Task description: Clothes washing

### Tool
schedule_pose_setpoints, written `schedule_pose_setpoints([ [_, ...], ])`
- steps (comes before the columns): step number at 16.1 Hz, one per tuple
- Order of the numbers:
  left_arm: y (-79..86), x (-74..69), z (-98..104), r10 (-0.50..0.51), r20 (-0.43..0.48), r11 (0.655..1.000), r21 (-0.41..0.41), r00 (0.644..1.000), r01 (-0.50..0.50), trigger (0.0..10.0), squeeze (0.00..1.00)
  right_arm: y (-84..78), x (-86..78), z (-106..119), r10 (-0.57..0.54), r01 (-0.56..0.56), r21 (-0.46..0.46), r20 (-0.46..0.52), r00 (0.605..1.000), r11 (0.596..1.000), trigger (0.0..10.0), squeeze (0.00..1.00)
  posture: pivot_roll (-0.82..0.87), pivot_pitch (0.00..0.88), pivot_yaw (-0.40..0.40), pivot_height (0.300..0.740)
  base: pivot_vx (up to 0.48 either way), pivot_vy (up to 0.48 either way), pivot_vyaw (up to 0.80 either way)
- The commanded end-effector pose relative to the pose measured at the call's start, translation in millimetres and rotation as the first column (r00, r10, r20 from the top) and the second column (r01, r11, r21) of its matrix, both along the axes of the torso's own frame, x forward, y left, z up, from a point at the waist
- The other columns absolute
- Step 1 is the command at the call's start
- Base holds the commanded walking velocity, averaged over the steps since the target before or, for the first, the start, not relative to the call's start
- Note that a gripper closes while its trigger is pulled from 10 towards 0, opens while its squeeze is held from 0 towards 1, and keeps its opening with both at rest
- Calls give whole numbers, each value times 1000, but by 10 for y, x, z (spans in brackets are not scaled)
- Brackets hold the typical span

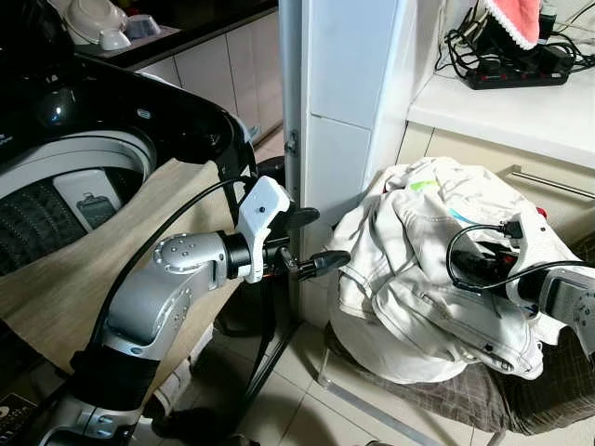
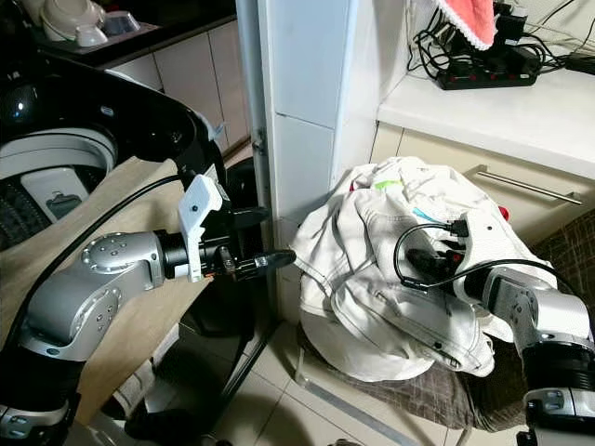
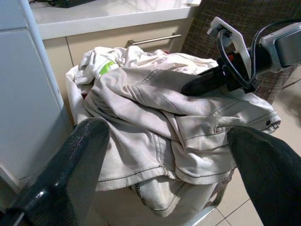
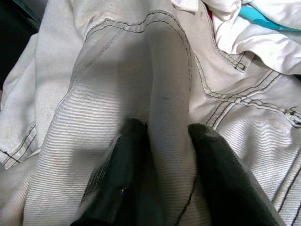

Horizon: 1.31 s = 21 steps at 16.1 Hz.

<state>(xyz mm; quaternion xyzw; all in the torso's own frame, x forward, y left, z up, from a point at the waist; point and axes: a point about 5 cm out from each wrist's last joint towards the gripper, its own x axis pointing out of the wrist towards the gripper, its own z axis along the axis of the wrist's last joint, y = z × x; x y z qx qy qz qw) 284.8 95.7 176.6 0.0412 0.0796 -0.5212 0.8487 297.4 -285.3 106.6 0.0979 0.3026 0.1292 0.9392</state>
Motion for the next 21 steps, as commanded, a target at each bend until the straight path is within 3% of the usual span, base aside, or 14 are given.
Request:
schedule_pose_setpoints([
  [1, -15, -6, 37, -3, 16, 1000, 11, 1000, 2, 10000, 0, 0, 26, 38, -6, 6, 25, 7, 1000, 1000, 0, 0, -120, 0, 41, 740, 0, 0, 0],
  [4, 8, 37, 57, 40, 34, 999, 4, 999, -40, 10000, 0, -16, 81, 189, -18, 14, 62, 65, 998, 998, 0, 0, -120, 0, 35, 740, 0, 0, 0],
  [7, 50, 128, 109, 129, 67, 992, -21, 989, -128, 10000, 0, 8, 179, 529, -35, 6, 160, 185, 982, 987, 0, 0, -121, 0, 34, 740, 0, 0, 0],
  [9, 87, 259, 228, 241, 120, 970, -73, 963, -233, 10000, 0, 82, 271, 1049, -46, -57, 280, 347, 937, 958, 0, 0, -125, 0, 36, 740, 0, 0, 0],
  [11, 85, 317, 332, 282, 150, 957, -113, 947, -267, 10000, 0, 137, 305, 1414, -58, -119, 354, 450, 891, 928, 0, 0, -125, 0, 35, 740, 0, 0, 0],
  [13, 58, 349, 470, 307, 194, 945, -174, 931, -276, 10000, 0, 245, 285, 1955, -53, -240, 403, 594, 803, 883, 0, 0, -124, 0, 34, 740, 0, 0, 0],
  [14, 49, 352, 504, 314, 202, 941, -194, 928, -276, 10000, 0, 273, 271, 2038, -45, -261, 400, 615, 787, 879, 0, 0, -122, 0, 33, 740, 0, 0, 0],
  [16, 3, 340, 664, 320, 222, 922, -295, 921, -249, 10000, 0, 374, 193, 2383, -40, -363, 419, 698, 715, 832, 0, 0, -120, 0, 29, 740, 0, 0, 0],
  [19, -77, 296, 852, 304, 217, 882, -432, 927, -188, 10000, 0, 445, 120, 2566, -20, -439, 417, 743, 669, 796, 0, 0, -116, 0, 23, 740, 0, 0, 0],
  [20, -163, 251, 922, 259, 202, 864, -486, 944, -133, 10000, 1000, 498, 100, 2565, 7, -460, 411, 740, 673, 787, 0, 0, -116, 0, 23, 740, 0, 0, 0],
  [21, -276, 209, 953, 209, 199, 860, -503, 958, -83, 10000, 1000, 576, 87, 2527, 34, -478, 412, 729, 684, 776, 0, 0, -114, 0, 21, 740, 0, 0, 0],
])
